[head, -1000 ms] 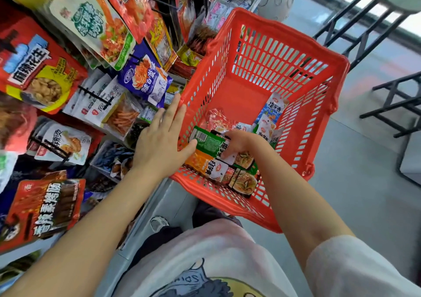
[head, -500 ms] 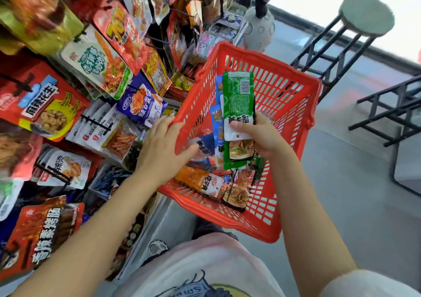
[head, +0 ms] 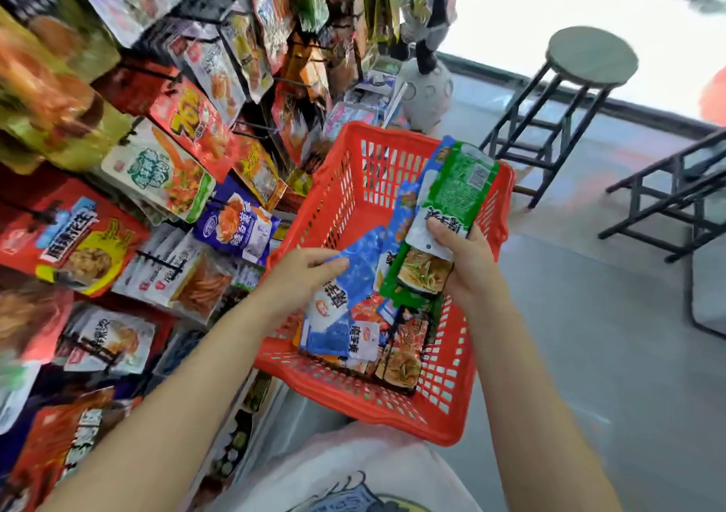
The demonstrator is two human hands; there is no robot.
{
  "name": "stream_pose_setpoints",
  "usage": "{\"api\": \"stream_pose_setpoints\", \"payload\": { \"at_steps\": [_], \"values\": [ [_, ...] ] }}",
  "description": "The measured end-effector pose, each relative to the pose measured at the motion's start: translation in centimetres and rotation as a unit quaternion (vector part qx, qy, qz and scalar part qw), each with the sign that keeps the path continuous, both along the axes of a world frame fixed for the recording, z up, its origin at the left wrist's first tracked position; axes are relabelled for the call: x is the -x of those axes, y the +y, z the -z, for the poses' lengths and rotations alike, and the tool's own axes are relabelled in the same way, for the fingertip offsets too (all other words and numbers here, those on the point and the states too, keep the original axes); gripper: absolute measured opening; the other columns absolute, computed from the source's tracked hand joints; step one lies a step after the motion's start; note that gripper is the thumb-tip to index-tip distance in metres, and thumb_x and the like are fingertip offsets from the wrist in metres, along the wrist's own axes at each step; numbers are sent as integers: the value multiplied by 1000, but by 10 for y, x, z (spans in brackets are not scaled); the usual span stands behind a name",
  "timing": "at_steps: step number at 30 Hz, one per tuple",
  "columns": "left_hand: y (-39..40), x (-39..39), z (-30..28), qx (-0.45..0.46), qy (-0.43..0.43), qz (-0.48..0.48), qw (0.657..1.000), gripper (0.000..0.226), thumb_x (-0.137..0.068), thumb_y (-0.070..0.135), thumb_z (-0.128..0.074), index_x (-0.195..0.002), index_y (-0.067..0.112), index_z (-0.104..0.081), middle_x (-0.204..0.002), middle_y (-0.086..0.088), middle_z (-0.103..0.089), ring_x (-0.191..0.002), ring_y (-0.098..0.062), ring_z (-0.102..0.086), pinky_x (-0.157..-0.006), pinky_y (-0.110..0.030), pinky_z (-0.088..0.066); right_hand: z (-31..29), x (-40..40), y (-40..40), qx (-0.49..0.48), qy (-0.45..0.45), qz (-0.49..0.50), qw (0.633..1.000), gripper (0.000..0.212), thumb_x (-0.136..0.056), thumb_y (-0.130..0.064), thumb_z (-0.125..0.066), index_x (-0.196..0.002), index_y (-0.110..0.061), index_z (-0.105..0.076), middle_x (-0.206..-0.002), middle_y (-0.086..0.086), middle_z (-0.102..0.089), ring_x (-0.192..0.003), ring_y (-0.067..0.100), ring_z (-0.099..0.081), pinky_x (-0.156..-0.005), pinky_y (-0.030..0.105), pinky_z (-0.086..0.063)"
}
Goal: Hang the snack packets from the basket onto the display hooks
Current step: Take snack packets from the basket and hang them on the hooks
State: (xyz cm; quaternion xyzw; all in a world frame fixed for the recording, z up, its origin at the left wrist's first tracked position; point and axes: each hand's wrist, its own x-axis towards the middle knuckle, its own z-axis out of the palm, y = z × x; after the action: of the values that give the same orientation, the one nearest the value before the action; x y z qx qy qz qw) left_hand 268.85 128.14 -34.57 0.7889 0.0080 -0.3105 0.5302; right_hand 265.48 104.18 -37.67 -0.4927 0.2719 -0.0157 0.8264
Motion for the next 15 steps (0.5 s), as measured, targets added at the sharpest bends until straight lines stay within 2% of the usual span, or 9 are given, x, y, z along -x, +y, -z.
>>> {"api": "stream_pose_setpoints", "payload": {
  "at_steps": [3, 5, 7, 8, 10, 11, 13, 14, 15],
  "values": [
    [0, -2, -4, 27, -12, -106, 994, 25, -103, 26, -57, -128, 23, -59, -127, 7, -57, -115, -8, -56, -99, -33, -39, 7, -1, -10, -8, 13, -3, 1000, 62, -82, -16, -79, -138, -10, -54, -124, 12, -69, -106, 30, -69, -87, 46, -57],
    [-8, -3, -6, 24, -17, -130, 991, 14, -106, 20, -51, -116, 28, -58, -113, 12, -56, -99, -3, -54, -95, -30, -40, 2, -2, 0, -14, 25, -41, 999, 89, -71, -30, -90, -145, -14, -44, -130, 6, -66, -109, 25, -68, -95, 48, -55],
    [-19, -3, -8, 62, 4, -129, 990, 15, -106, 17, -49, -107, 30, -59, -104, 13, -60, -98, -7, -59, -86, -26, -44, -2, -2, 17, -13, 37, -95, 995, 96, -66, -36, -93, -144, -13, -43, -127, 4, -66, -109, 24, -68, -92, 45, -55],
    [-26, -2, -10, 94, 28, -132, 986, 15, -106, 20, -49, -101, 30, -59, -100, 13, -63, -97, -7, -62, -82, -25, -45, -3, -2, 27, -6, 30, -122, 992, 89, -68, -35, -92, -142, -12, -48, -127, 4, -68, -110, 26, -68, -88, 42, -56],
    [-34, 4, -16, 148, 67, -142, 976, 5, -104, 33, -52, -104, 34, -57, -102, 18, -61, -94, 4, -59, -86, -26, -44, -13, 1, 47, 23, 7, -157, 987, 56, -84, -24, -79, -135, -18, -55, -123, -1, -71, -111, 21, -69, -86, 38, -56],
    [-36, 6, -18, 158, 79, -143, 974, 18, -99, 40, -58, -116, 35, -56, -112, 19, -59, -99, 4, -56, -94, -30, -42, -16, 2, 54, 53, -4, -176, 983, 54, -91, -23, -73, -139, -22, -51, -133, -8, -65, -118, 13, -64, -94, 36, -52],
    [-36, 8, -16, 180, 113, -171, 962, 63, -85, 45, -70, -141, 28, -48, -134, 11, -60, -112, -7, -59, -104, -36, -46, -18, 4, 67, 120, -17, -227, 966, 78, -97, -31, -66, -158, -26, -17, -151, -21, -28, -136, 1, -34, -110, 31, -34],
    [-35, 6, -15, 201, 126, -188, 953, 61, -85, 40, -71, -140, 25, -51, -132, 6, -66, -109, -9, -65, -98, -34, -52, -20, 4, 72, 149, -29, -249, 956, 88, -98, -36, -64, -160, -28, -2, -154, -21, -16, -141, 1, -22, -113, 30, -28],
    [-34, 6, -17, 222, 138, -199, 944, 45, -89, 34, -69, -131, 25, -59, -124, 5, -71, -103, -10, -71, -90, -32, -57, -22, 5, 77, 176, -53, -270, 945, 92, -98, -40, -63, -159, -32, 5, -162, -19, -7, -148, 4, -15, -119, 35, -24]
  ]
}}
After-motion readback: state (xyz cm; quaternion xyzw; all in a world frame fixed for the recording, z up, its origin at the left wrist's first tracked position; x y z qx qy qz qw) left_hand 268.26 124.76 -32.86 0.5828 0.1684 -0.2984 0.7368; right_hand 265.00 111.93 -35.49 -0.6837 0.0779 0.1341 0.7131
